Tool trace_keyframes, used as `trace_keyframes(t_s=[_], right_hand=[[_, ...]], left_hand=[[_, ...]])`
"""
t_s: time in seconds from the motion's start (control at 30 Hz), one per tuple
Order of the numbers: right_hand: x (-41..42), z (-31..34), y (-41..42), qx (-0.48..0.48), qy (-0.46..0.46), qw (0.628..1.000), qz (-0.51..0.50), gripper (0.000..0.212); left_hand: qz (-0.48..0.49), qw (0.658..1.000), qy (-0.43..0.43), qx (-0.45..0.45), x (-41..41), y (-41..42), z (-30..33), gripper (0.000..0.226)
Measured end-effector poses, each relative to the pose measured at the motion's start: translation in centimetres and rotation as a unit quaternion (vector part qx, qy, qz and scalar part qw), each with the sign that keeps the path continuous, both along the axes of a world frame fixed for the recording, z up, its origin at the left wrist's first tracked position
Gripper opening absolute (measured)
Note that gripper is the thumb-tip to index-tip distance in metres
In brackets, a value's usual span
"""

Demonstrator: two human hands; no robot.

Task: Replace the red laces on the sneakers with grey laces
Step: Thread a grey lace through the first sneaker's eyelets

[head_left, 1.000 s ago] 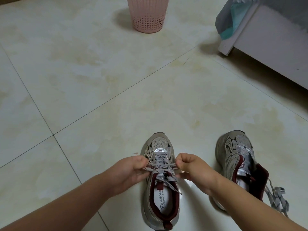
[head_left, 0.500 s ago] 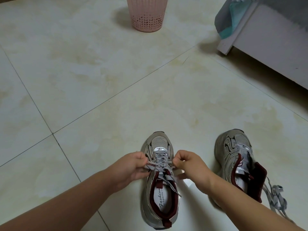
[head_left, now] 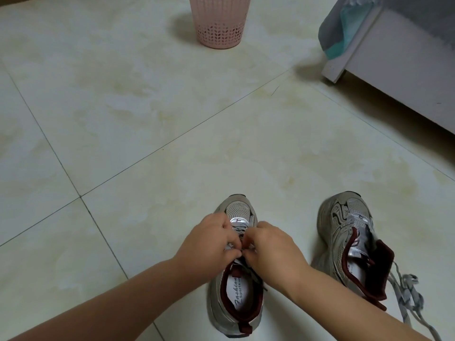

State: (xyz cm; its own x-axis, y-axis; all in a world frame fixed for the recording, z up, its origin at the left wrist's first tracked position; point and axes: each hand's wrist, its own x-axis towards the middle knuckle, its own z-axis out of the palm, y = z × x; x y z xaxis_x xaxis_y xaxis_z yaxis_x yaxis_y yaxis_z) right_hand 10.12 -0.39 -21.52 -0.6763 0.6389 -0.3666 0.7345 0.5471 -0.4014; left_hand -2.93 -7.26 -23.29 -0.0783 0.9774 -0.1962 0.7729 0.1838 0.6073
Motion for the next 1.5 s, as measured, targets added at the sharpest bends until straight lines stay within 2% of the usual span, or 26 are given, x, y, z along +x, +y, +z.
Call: trace_keyframes(t_s=[0.27, 0.33, 0.4, 0.47, 0.53, 0.57, 0.6, 0.63, 0.67, 0.73, 0.8, 0.87, 0.93, 1.0, 1.03, 1.1, 1.17, 1.2, 1.23, 1.27, 1.33, 1.4, 1.43, 1.5], right_hand=[[-0.3, -0.6, 0.4, -0.044, -0.024, 0.998, -0.038, 0.014], [0.0, -0.9, 0.6, -0.079, -0.014, 0.995, -0.055, 0.021], [0.7, -1.3, 0.9, -0.124, 0.020, 0.988, -0.091, 0.031], [1.6, -1.5, 1.0, -0.195, 0.080, 0.965, -0.156, 0.034], [2.5, -1.5, 0.8, -0.301, 0.153, 0.912, -0.232, 0.034], [2.8, -1.5, 0.7, -0.342, 0.177, 0.886, -0.258, 0.033], [3.0, -1.5, 0.6, -0.362, 0.189, 0.871, -0.273, 0.033], [3.0, -1.6, 0.6, -0.363, 0.194, 0.868, -0.278, 0.032], [2.9, -1.6, 0.7, -0.348, 0.193, 0.875, -0.275, 0.030], [2.2, -1.4, 0.7, -0.284, 0.174, 0.911, -0.242, 0.025], [1.3, -1.1, 0.7, -0.191, 0.124, 0.959, -0.169, 0.022], [0.7, -0.9, 0.6, -0.109, 0.062, 0.987, -0.099, 0.024], [0.4, -1.0, 0.7, -0.095, 0.056, 0.990, -0.089, 0.028], [0.8, -1.3, 1.0, -0.155, 0.087, 0.975, -0.134, 0.032], [1.1, -1.4, 1.1, -0.204, 0.116, 0.956, -0.174, 0.032], [2.0, -1.5, 1.3, -0.322, 0.187, 0.890, -0.263, 0.031], [2.8, -1.4, 1.2, -0.396, 0.224, 0.835, -0.310, 0.029], [3.0, -1.4, 1.2, -0.406, 0.230, 0.825, -0.319, 0.028], [2.9, -1.4, 1.2, -0.406, 0.231, 0.823, -0.323, 0.027], [2.7, -1.5, 1.2, -0.393, 0.228, 0.831, -0.320, 0.025], [2.0, -1.3, 1.3, -0.319, 0.194, 0.888, -0.269, 0.020], [1.1, -1.1, 1.3, -0.214, 0.117, 0.955, -0.170, 0.022], [0.8, -1.1, 1.2, -0.167, 0.078, 0.974, -0.129, 0.024], [0.6, -1.1, 1.1, -0.127, 0.054, 0.984, -0.109, 0.028]], left_hand=[[-0.011, 0.995, 0.057, -0.076, 0.6, 0.6, 0.3, 0.015], [0.009, 0.991, 0.017, -0.132, 0.8, 0.7, -0.2, 0.029], [0.071, 0.974, -0.097, -0.191, 0.2, 0.4, -0.7, 0.033], [0.148, 0.923, -0.281, -0.219, -0.8, -0.5, -0.9, 0.026], [0.215, 0.830, -0.465, -0.222, -1.6, -1.4, -0.8, 0.024], [0.241, 0.786, -0.525, -0.220, -1.8, -1.7, -0.8, 0.025], [0.250, 0.770, -0.545, -0.218, -1.9, -1.8, -0.8, 0.026], [0.245, 0.784, -0.527, -0.218, -1.9, -1.7, -0.8, 0.024], [0.229, 0.818, -0.481, -0.217, -1.7, -1.4, -0.8, 0.021], [0.183, 0.897, -0.355, -0.192, -1.2, -0.6, -0.4, 0.016], [0.117, 0.962, -0.205, -0.140, -0.6, 0.2, 0.2, 0.019], [0.047, 0.990, -0.082, -0.103, 0.0, 0.6, 0.3, 0.022], [0.048, 0.993, -0.068, -0.088, 0.1, 0.6, 0.0, 0.026], [0.113, 0.971, -0.176, -0.117, -0.6, 0.3, -0.4, 0.030], [0.153, 0.941, -0.265, -0.142, -1.0, 0.1, -0.4, 0.030], [0.202, 0.856, -0.436, -0.192, -2.0, -0.6, -0.4, 0.026], [0.229, 0.786, -0.530, -0.221, -2.6, -1.4, -0.4, 0.027], [0.238, 0.777, -0.538, -0.226, -2.7, -1.5, -0.5, 0.029], [0.244, 0.785, -0.522, -0.228, -2.6, -1.5, -0.5, 0.029], [0.242, 0.810, -0.485, -0.226, -2.4, -1.3, -0.6, 0.027], [0.207, 0.887, -0.364, -0.195, -1.8, -0.7, -0.3, 0.019], [0.123, 0.961, -0.204, -0.140, -1.1, 0.0, 0.0, 0.020], [0.079, 0.980, -0.135, -0.120, -0.7, 0.2, 0.0, 0.024], [0.050, 0.991, -0.079, -0.100, -0.2, 0.3, 0.0, 0.029]])
